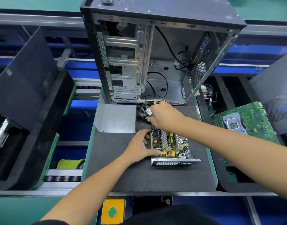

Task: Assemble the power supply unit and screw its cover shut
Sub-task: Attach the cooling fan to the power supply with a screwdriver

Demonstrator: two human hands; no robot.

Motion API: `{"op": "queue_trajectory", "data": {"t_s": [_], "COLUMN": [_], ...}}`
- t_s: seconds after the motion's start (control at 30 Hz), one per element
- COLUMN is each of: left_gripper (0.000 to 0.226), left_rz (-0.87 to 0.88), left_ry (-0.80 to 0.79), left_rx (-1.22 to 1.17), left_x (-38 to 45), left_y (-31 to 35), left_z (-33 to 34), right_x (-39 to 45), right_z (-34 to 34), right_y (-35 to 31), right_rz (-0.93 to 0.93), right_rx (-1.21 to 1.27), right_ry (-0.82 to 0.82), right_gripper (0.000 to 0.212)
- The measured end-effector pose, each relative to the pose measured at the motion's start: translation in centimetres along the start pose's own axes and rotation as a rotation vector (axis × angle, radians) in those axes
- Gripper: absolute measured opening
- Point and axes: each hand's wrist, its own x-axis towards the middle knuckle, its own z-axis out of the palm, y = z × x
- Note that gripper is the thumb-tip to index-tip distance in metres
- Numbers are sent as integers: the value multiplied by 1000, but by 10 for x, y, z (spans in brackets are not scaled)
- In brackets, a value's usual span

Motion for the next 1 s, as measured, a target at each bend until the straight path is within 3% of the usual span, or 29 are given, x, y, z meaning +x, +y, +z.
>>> {"op": "queue_trajectory", "data": {"t_s": [0.2, 0.3, 0.4, 0.57, 0.8, 1.0], "left_gripper": [91, 95, 98, 97, 99, 101], "left_rz": [-4, -18, -25, -24, -27, -20], "left_ry": [-5, -5, 0, -2, -7, -10], "left_rx": [16, 11, 6, 2, -4, 10], "left_x": [0, -1, 0, 0, 0, 1], "left_y": [2, 2, 2, 1, 0, 0], "left_z": [-1, -1, 0, 1, 0, 0], "right_x": [6, 8, 6, 2, 2, 4], "right_z": [-6, -13, -14, -15, -12, -7], "right_y": [-14, -9, -4, 1, 3, 1], "right_rz": [-161, -150, -113, -74, -63, -139], "right_rx": [-157, -163, -117, -27, 11, -45], "right_ry": [-60, -65, -50, -65, -51, -84], "right_gripper": [11, 30, 35, 24, 25, 15]}}
